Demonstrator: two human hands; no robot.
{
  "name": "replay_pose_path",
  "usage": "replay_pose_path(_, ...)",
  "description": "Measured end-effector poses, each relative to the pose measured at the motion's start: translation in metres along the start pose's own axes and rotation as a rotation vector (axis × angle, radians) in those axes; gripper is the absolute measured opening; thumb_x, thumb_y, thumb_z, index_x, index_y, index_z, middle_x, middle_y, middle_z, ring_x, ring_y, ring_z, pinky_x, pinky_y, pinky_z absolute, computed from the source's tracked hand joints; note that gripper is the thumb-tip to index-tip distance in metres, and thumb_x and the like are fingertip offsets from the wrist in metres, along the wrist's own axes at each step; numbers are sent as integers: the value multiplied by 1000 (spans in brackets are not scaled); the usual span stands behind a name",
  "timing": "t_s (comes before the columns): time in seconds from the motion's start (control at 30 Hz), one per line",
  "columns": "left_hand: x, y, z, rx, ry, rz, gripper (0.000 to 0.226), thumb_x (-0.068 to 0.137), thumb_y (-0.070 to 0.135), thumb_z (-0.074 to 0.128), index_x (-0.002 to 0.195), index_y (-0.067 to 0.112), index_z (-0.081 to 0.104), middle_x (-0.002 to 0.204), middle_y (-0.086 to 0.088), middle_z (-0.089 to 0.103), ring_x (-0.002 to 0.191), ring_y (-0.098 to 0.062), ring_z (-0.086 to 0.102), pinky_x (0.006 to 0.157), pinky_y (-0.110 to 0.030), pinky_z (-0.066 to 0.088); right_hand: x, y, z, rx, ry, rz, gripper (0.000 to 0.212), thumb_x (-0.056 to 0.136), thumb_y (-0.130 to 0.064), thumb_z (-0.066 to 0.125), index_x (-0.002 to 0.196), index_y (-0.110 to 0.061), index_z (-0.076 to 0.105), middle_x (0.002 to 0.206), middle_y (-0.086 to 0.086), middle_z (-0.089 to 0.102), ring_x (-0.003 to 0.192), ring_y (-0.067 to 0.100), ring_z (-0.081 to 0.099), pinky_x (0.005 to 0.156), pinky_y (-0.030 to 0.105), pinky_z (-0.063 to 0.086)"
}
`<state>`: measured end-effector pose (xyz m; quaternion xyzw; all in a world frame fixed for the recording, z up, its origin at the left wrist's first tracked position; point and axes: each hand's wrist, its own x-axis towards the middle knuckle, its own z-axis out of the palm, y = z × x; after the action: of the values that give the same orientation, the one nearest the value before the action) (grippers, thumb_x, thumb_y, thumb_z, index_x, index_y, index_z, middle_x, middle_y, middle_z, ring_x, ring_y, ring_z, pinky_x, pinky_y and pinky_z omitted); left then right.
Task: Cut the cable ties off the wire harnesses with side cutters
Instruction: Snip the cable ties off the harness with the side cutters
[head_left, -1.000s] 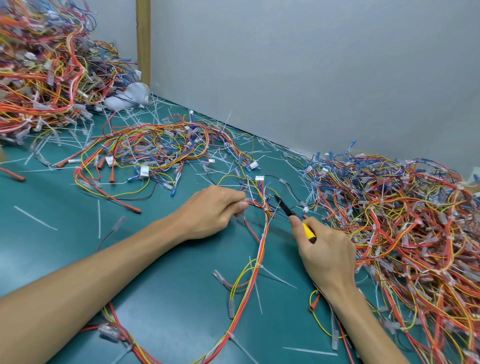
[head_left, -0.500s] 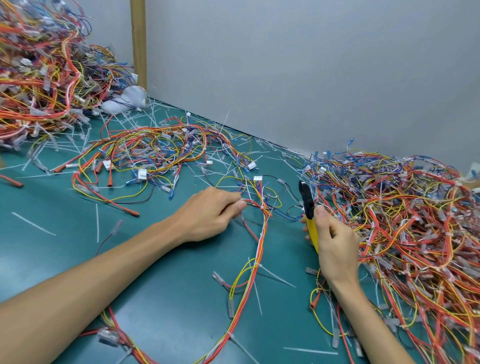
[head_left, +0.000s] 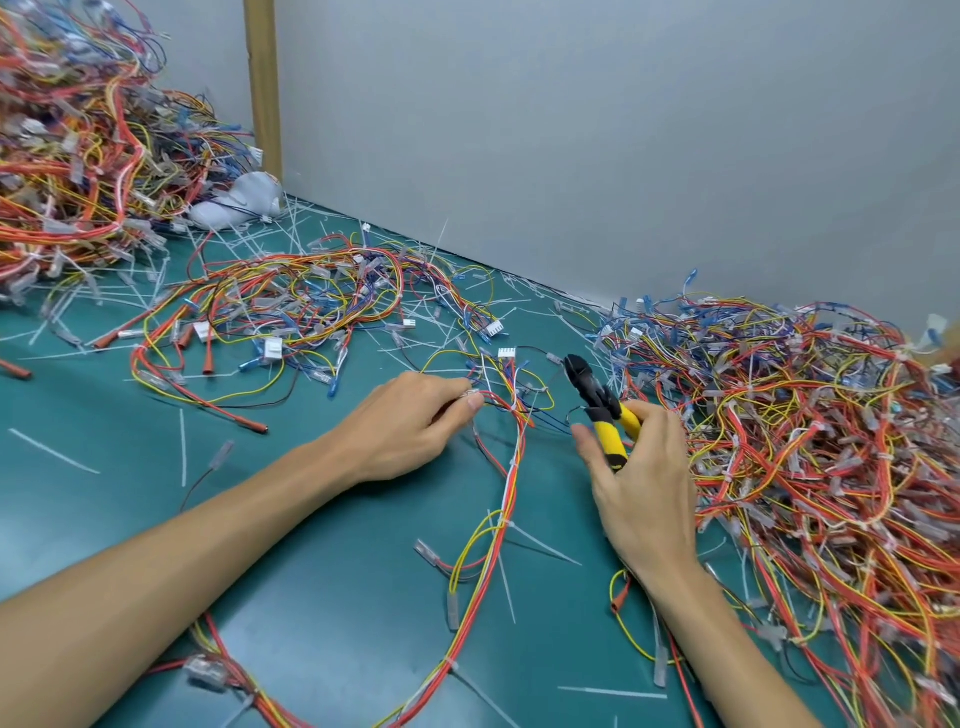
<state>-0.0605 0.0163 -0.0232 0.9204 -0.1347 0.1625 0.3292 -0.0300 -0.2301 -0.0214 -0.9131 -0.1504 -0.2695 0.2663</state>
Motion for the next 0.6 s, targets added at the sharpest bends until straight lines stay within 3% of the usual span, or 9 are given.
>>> replay_pose_path(0.17,0,-2,0,-20,35,-13,41,103,38,37,68,17,35,56,1,38,58,-24,40,58,-42,39,0,-2,-2,-25,8,-77,35,83,-39,70,108,-18,57,98,-8,52,94,16,50,79,27,39)
replay_pose_path(0.3,-1,-2,-2,-34,62,-24,41,102,38,37,69,15,36,55,0,37,57,-24,39,57,-41,38,-1,6,-13,-208,21,-175,42,66,-31,82,103,-22,67,95,-5,63,92,21,57,77,33,46)
replay_pose_path(0.5,-1,-1,-2,-37,69,-28,39,102,35,39,68,16,35,56,0,37,57,-22,37,54,-36,30,3,8,-26,-245,-29,-289,44,64,-42,60,103,-26,69,97,-9,65,95,20,60,85,33,38)
replay_pose_path(0.6,-1,-2,-2,-35,66,-19,39,102,36,40,68,17,35,56,1,37,57,-22,37,53,-34,28,3,9,-25,-246,-61,-314,44,60,-41,64,102,-28,69,98,-12,66,96,18,60,88,30,31)
